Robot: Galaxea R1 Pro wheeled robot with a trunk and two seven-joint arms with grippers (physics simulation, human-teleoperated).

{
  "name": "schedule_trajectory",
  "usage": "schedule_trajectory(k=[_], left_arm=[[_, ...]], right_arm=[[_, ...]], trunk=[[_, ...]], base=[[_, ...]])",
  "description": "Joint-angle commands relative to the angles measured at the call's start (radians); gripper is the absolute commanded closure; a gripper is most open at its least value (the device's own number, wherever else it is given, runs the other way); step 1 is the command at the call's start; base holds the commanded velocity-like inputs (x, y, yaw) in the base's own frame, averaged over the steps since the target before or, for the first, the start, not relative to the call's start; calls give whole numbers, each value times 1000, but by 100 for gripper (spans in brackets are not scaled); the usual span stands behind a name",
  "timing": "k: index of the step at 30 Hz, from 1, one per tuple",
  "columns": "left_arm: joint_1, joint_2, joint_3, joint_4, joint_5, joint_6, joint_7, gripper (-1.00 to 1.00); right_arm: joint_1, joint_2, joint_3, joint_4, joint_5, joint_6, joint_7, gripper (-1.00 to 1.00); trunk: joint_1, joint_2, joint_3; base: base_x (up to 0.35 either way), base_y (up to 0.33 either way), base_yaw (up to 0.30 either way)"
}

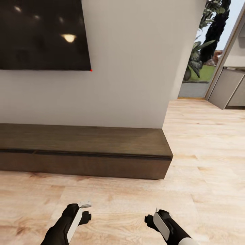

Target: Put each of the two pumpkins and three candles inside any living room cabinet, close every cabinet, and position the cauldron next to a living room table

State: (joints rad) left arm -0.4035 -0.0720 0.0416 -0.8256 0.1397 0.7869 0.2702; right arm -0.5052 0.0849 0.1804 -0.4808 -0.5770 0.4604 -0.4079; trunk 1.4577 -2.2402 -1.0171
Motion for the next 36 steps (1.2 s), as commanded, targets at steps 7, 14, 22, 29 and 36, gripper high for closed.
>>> schedule_trajectory(k=[7, 14, 22, 29, 36], left_arm=[[0, 1, 7, 1, 2, -1, 1, -100], [0, 1, 5, 3, 2, -2, 1, -100], [0, 0, 4, 3, 1, -1, 4, -100], [0, -3, 5, 2, 2, 1, 5, -100], [0, -4, 7, 2, 3, 2, 4, -100]], right_arm=[[20, 3, 0, 0, -1, -64, 0, -100], [30, 4, 1, 11, -2, -122, 0, -100], [31, 4, 1, 13, 1, -150, 1, -100], [31, 6, 1, 13, 5, -152, 0, -100], [31, 7, 4, 13, 7, -152, 0, -100]], trunk=[[-27, 49, 22], [-54, 98, 44], [-84, 154, 68], [-111, 203, 87], [-138, 252, 105]], base=[[0, 0, 0], [0, 0, 12], [-188, 0, 204], [-97, 0, 272], [-7, 0, 275]])
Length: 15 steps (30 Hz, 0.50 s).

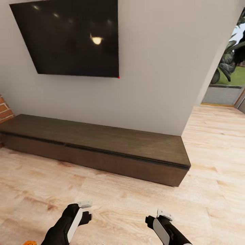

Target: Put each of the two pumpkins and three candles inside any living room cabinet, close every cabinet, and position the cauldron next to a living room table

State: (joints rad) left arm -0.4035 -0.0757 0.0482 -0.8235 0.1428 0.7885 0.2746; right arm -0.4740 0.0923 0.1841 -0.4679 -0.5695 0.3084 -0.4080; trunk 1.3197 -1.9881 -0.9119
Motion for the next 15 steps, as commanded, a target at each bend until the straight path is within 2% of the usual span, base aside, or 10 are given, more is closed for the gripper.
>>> schedule_trajectory(k=[1, 15], left_arm=[[0, 0, 0, 0, 0, 0, 0, -100], [0, 1, 6, 0, 1, 1, 0, -100]], right_arm=[[0, 0, 1, 0, 0, 0, 0, -100], [0, 1, 3, 0, 4, -2, -1, -100]], trunk=[[-4, 7, 3], [-58, 105, 39]], base=[[-1, 0, 275], [0, 0, 275]])
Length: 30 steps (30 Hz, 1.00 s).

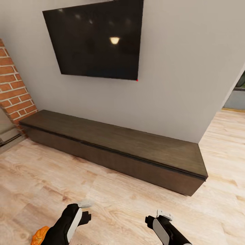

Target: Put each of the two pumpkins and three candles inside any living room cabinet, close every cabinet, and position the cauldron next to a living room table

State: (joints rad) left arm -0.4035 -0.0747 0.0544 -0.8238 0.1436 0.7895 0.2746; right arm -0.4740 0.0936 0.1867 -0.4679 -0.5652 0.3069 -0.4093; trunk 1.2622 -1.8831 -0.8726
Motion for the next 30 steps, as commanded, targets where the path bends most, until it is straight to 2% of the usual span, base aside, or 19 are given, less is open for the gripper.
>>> schedule_trajectory(k=[1, 7, 8, 12, 16, 26, 30], left_arm=[[0, 1, 1, 0, -1, 0, 0, -100], [0, 15, 10, 1, -1, -1, 0, -100], [0, 22, 24, 1, -1, -1, 0, -100], [0, 33, 126, 2, -1, -6, 3, -100], [0, 37, 164, 2, -2, -6, 4, -100], [0, 35, 172, -2, -1, -6, -3, -100], [0, 35, 167, -3, -1, -8, -6, -100]], right_arm=[[0, 0, 0, 0, 0, 0, 0, -100], [0, 0, 0, 11, 2, -1, 0, -100], [0, 0, 0, 16, 3, -1, 0, -100], [0, 0, 0, 25, 4, -1, 0, -100], [0, 0, 1, 27, 4, 0, 1, -100], [0, 2, 2, 28, 4, 0, 1, -100], [0, 11, 2, 28, 6, -1, 1, -100]], trunk=[[-4, 7, 3], [-27, 49, 18], [-31, 56, 21], [-46, 84, 32], [-61, 112, 42], [-100, 182, 69], [-100, 182, 67]], base=[[0, 0, 275], [0, 0, 275], [0, 0, 275], [0, 0, 275], [0, 0, 275], [0, 0, 276], [0, 0, 277]])
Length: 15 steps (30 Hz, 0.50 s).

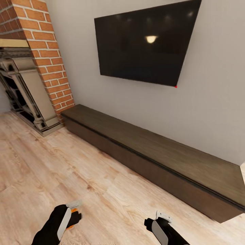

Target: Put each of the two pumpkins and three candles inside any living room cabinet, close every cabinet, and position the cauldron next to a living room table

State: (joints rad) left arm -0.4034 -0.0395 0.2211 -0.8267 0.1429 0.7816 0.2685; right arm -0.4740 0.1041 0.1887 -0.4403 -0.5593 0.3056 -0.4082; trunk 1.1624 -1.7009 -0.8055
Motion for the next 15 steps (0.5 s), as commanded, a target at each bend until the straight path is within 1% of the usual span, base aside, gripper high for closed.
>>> schedule_trajectory(k=[1, 5, 7, 8, 10, 11, 15], left_arm=[[0, 1, 2, 0, 0, 0, -1, -100], [0, 1, 3, 0, 0, 0, -2, -100], [0, 1, 2, 0, 0, -1, -2, -100], [0, 0, 2, 0, 0, -1, -2, -100], [0, 1, 1, 0, 0, -1, -2, -100], [0, 1, 2, 0, 0, -1, -2, -100], [0, 1, 2, 0, 0, -1, -2, -100]], right_arm=[[0, 2, 0, 0, 0, 0, 0, -100], [0, 3, 6, 0, 1, 0, -1, -100], [0, 2, 29, 0, 1, -1, -1, -100], [0, 2, 53, 0, 1, -1, -1, -100], [0, 3, 77, 0, 1, -6, -2, -100], [0, 3, 90, 0, 0, -25, -4, -100], [0, 3, 111, 0, -2, -55, -7, -100]], trunk=[[0, 0, 0], [0, 0, -2], [0, 0, -3], [0, 0, -3], [0, 0, -4], [0, 0, -5], [0, 0, -7]], base=[[0, 0, 277], [0, 4, 277], [0, 101, 277], [0, 209, 277], [0, 245, 277], [0, 270, 277], [0, 280, 277]])
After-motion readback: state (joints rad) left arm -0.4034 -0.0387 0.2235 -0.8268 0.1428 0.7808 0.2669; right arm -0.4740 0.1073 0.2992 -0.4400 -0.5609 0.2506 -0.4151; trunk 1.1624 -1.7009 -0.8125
